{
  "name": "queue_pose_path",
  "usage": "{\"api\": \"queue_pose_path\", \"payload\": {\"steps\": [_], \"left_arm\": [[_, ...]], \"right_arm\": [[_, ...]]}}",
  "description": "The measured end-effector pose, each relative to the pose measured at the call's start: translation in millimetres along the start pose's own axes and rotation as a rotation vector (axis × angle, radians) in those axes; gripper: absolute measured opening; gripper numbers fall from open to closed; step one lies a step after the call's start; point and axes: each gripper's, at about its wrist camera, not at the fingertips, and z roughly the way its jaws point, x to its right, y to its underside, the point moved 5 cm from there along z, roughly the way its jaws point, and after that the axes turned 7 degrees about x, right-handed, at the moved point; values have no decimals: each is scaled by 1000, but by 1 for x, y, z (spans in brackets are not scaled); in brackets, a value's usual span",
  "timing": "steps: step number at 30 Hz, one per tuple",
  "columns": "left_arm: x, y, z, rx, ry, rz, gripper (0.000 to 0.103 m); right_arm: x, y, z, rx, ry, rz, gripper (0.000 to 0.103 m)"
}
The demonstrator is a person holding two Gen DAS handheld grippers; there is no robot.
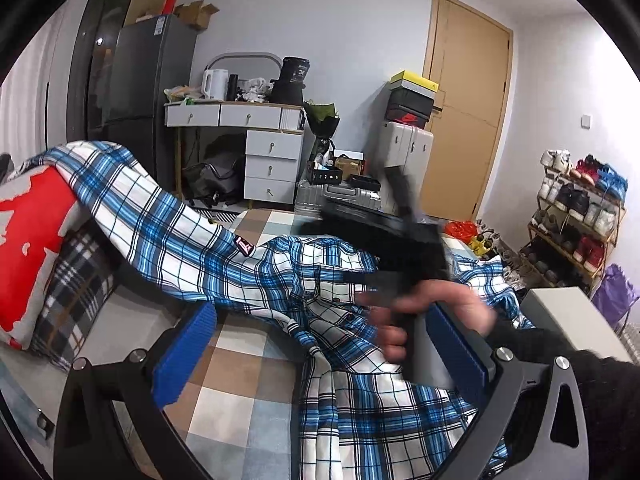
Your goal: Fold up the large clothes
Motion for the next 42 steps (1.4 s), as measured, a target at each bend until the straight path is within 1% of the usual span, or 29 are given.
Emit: {"api": "queue_pose_path", "payload": {"steps": [2, 4, 6, 7, 8, 9, 10, 11, 12, 13, 15, 17, 18, 20, 23, 24, 27, 28, 30, 32, 34, 35, 36, 38, 40, 42], "left_arm": [[-4, -1, 1, -10, 4, -15, 102], [-6, -1, 3, -26, 19, -36, 102], [-5, 0, 5, -42, 29, -48, 102], [-3, 1, 6, -47, 33, -52, 102], [-1, 2, 6, -48, 35, -52, 102], [2, 2, 6, -47, 36, -46, 102], [6, 4, 6, -45, 33, -34, 102], [8, 5, 7, -45, 31, -24, 102], [12, 6, 8, -45, 27, -11, 102], [14, 7, 9, -47, 23, -1, 102], [17, 10, 12, -55, 18, 19, 102], [17, 11, 14, -61, 11, 27, 102], [16, 12, 15, -67, 12, 27, 102], [16, 12, 16, -74, 12, 27, 102], [17, 12, 17, -74, 5, 36, 102], [17, 13, 18, -73, 1, 39, 102], [16, 12, 19, -66, -16, 54, 102], [14, 11, 19, -58, -28, 60, 102], [8, 8, 19, -41, -59, 65, 102], [-2, 4, 20, -24, -95, 62, 102], [-19, -5, 17, -4, -139, 40, 102], [-25, -7, 17, -6, -153, 28, 102], [-35, -12, 16, -16, -165, 6, 102], [-53, -20, 11, -34, -191, -36, 102], [-72, -29, 2, -41, -217, -69, 102], [-101, -42, -10, -41, -251, -132, 102]], "right_arm": [[15, -5, -30, 11, 128, -113, 103], [37, -7, -74, 3, 230, -208, 103], [60, -12, -117, 15, 319, -262, 103], [75, -23, -136, 30, 346, -259, 103], [91, -31, -154, 53, 366, -230, 103], [115, -41, -177, 85, 416, -161, 103], [131, -48, -188, 95, 462, -106, 103], [153, -55, -198, 97, 510, -41, 103], [170, -59, -202, 84, 536, 4, 103], [193, -60, -204, 42, 552, 69, 103], [226, -48, -197, -53, 526, 183, 103], [245, -34, -198, -80, 506, 238, 103], [253, -25, -198, -90, 483, 257, 103], [250, -19, -202, -67, 443, 224, 103], [244, -15, -210, -65, 422, 232, 103], [239, -16, -214, -52, 406, 229, 103], [223, -20, -237, 34, 370, 230, 103], [213, -20, -244, 71, 341, 239, 103], [190, -17, -255, 131, 256, 237, 103], [150, -4, -266, 203, 148, 196, 103], [109, 12, -275, 274, 94, 120, 103], [91, 21, -283, 307, 68, 72, 103], [64, 37, -289, 367, 33, 3, 103], [29, 61, -293, 468, -4, -95, 103], [4, 84, -296, 541, -28, -190, 103], [-6, 104, -301, 582, -40, -269, 103]]}}
